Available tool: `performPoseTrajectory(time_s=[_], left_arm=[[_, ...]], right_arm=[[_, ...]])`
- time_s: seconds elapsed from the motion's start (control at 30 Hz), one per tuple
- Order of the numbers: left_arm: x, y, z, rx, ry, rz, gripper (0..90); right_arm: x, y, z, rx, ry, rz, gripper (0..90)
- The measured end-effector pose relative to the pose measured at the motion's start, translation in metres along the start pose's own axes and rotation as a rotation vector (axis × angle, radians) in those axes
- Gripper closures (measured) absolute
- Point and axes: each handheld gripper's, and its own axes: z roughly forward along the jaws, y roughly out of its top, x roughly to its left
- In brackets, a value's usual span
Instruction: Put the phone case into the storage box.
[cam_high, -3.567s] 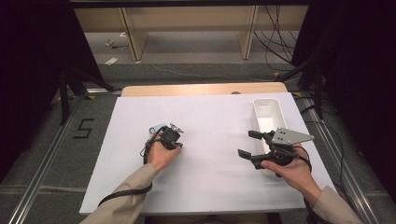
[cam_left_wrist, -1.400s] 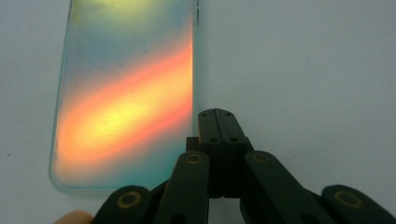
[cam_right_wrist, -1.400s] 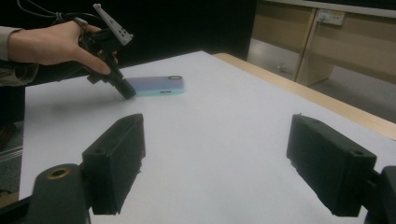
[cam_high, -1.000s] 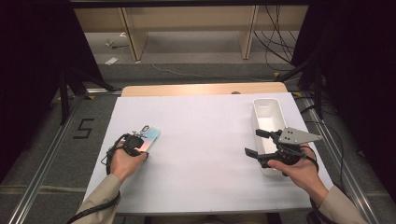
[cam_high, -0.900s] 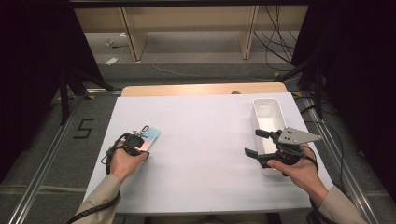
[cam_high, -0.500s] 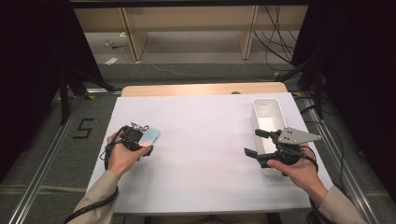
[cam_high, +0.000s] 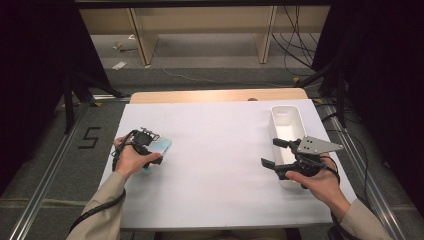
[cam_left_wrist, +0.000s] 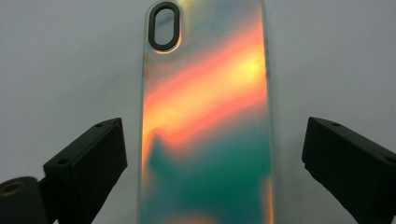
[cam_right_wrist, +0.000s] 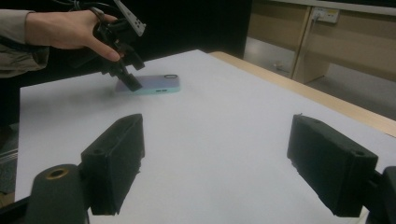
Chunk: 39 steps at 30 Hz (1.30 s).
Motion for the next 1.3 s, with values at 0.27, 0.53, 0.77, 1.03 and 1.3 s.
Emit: performPoseTrajectory(time_s=[0.27,0.53,0.77,1.03,1.3], left_arm=[[0.002,0.003,0.007,0.048,0.008,0.019,3.1],[0.004,0.002,0.011,0.068,0.014,0.018,4.2],[0.005,0.002,0.014,0.075,0.010,0.013,6.1],[0.008,0.003,0.014,0.081,-0.012,-0.010,8.2],[0.011,0.003,0.015,0.093,-0.037,-0.026,10.3]], right_arm=[[0.000,0.000,0.000,0.001,0.002,0.002,19.9],[0.000,0.000,0.000,0.000,0.002,0.000,19.9],[0.001,0.000,0.000,0.001,0.002,0.000,19.9],[0.001,0.000,0.001,0.000,0.004,0.002,19.9],[0.001,0.000,0.001,0.005,0.006,-0.002,19.9]])
